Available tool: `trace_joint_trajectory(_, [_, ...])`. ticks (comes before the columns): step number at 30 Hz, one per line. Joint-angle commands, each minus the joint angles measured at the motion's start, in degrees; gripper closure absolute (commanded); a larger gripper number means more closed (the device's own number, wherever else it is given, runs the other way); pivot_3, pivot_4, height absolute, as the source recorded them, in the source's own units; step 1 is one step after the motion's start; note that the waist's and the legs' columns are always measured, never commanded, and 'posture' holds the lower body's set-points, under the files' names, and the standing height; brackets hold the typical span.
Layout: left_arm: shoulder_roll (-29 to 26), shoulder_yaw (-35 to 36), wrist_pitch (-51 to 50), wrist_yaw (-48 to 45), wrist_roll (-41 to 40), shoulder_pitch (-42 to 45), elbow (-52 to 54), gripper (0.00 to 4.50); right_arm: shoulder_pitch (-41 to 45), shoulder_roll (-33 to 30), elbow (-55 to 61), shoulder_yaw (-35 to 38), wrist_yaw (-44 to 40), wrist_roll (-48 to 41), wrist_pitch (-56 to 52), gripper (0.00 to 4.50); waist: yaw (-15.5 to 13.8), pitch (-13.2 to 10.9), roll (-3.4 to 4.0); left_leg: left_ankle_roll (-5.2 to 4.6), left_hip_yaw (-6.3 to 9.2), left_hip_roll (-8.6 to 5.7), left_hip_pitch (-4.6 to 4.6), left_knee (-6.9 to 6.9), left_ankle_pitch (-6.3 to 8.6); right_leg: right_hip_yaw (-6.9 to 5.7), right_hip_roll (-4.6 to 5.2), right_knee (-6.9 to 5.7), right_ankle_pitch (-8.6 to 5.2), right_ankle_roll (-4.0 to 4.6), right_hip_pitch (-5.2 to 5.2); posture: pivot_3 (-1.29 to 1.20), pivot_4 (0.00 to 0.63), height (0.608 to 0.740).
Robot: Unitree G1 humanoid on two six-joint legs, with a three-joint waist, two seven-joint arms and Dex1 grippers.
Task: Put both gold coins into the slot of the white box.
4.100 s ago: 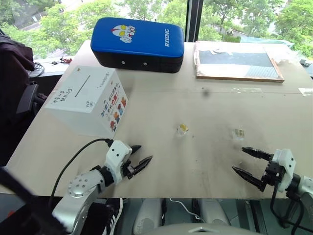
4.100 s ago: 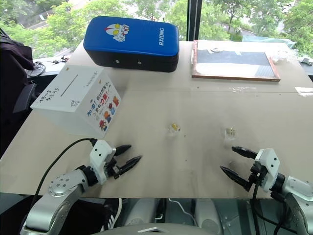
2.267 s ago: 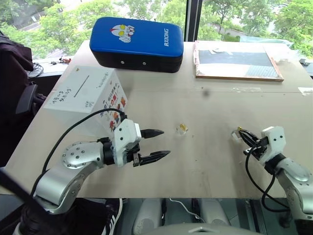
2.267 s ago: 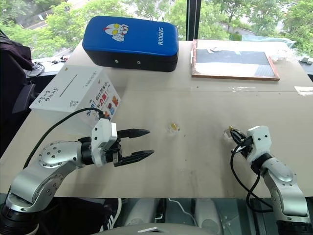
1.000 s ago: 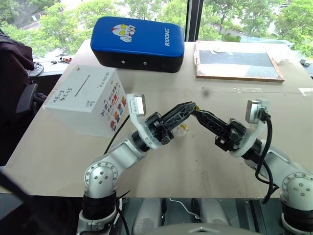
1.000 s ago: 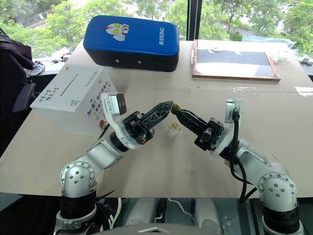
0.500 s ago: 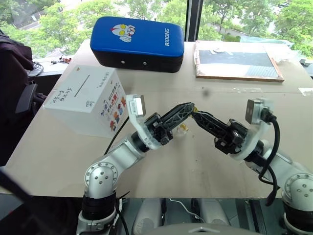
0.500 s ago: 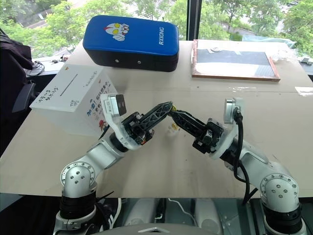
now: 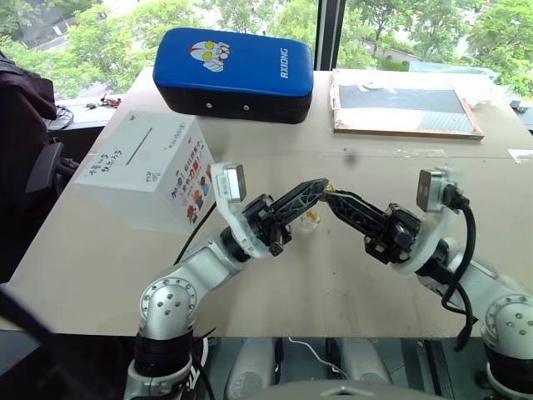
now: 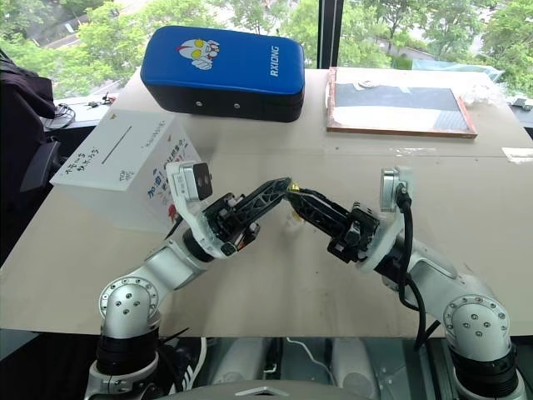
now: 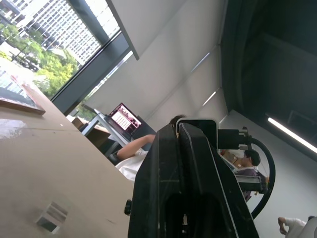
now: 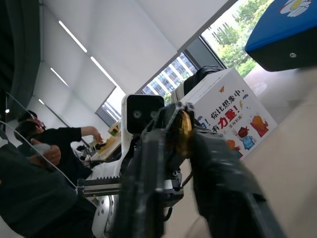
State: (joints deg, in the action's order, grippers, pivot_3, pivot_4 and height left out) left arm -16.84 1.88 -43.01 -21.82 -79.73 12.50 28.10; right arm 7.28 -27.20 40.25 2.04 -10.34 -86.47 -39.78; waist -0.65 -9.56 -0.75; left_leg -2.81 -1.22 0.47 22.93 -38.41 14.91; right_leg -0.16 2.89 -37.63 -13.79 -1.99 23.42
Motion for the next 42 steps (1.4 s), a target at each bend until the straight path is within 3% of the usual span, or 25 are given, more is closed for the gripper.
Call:
trace_joint_trajectory(1, [-3.32,5.62,1.80,3.74,2.34,4.60,-2.87,4.50,0.52,-1.01,-0.33,2.41,0.02,9.22,3.32,1.86,-0.01,-0.01,-0.02,0.00,0.03,0.00,0.00,0.00,0.00,-0.01,-0.01,0.00,0.00,0.00,0.00,0.00,0.150,0.740])
trace_joint_trajectory(3, [-7.56,9.52,2.76,6.95,5.38,9.88,-4.08,4.50,0.03,-4.41,-1.29,3.73,-4.23,15.54,4.32,1.01,-0.09,-0.15,-0.13,0.00,0.03,0.00,0.00,0.00,0.00,-0.07,-0.04,0.01,0.00,0.00,0.00,0.00,0.150,0.740])
trace_joint_trajectory(8, [-19.35,14.14,0.75,17.74,16.12,25.88,-9.99,4.50,1.89,-8.81,-3.06,5.40,-17.37,26.09,10.72,1.01,-0.09,-0.44,-0.56,0.00,0.04,0.00,0.11,0.02,0.00,-0.17,-0.07,0.08,0.13,-0.22,0.08,0.00,0.150,0.740])
trace_joint_trajectory(11, [-25.27,13.88,-2.23,21.10,22.20,30.48,-11.82,4.50,5.70,-10.65,-4.76,4.57,-22.05,29.86,11.61,1.01,0.43,-0.48,-0.62,0.00,-0.02,-0.01,0.18,0.05,0.00,-0.09,-0.07,0.14,0.11,-0.29,0.18,0.00,0.150,0.740])
trace_joint_trajectory(16, [-32.68,14.17,-12.53,26.86,26.27,33.24,-10.54,4.50,15.86,-8.54,-6.52,4.99,-23.48,24.30,9.62,1.01,1.09,-0.53,-0.66,0.18,0.13,-0.03,0.15,0.21,-0.09,-0.12,0.01,0.11,0.08,-0.35,0.25,0.00,0.150,0.740])
trace_joint_trajectory(20, [-33.84,15.50,-20.07,30.00,27.02,32.12,-9.30,4.50,18.24,-7.67,-7.80,4.49,-24.36,23.96,8.76,1.01,0.88,-0.55,-0.68,0.30,0.28,-0.01,0.24,0.23,-0.14,-0.17,0.14,0.12,0.06,-0.38,0.26,0.00,0.150,0.740])
trace_joint_trajectory(25, [-31.35,17.02,-22.17,31.17,30.23,26.80,-9.29,4.50,17.98,-7.23,-9.19,3.30,-27.17,26.38,8.79,1.01,0.83,-0.55,-0.68,0.34,0.27,-0.13,0.38,0.15,-0.16,-0.16,0.36,0.16,0.06,-0.38,0.29,0.00,0.150,0.740])
trace_joint_trajectory(35, [-34.07,17.76,-22.70,25.54,38.75,17.77,-8.14,4.50,17.37,-6.46,-8.71,4.20,-26.88,26.63,8.18,1.01,0.97,-0.54,-0.68,0.39,0.35,-0.16,0.45,0.12,-0.18,-0.30,0.70,0.06,0.07,-0.37,0.38,0.00,0.150,0.740])
trace_joint_trajectory(42, [-35.13,19.03,-27.19,23.81,41.48,16.72,-6.69,4.50,18.42,-5.86,-9.61,4.75,-26.90,26.70,7.97,1.01,1.31,-0.54,-0.67,0.38,0.29,-0.16,0.38,0.12,-0.18,-0.23,0.72,-0.04,0.07,-0.36,0.37,0.00,0.150,0.740])
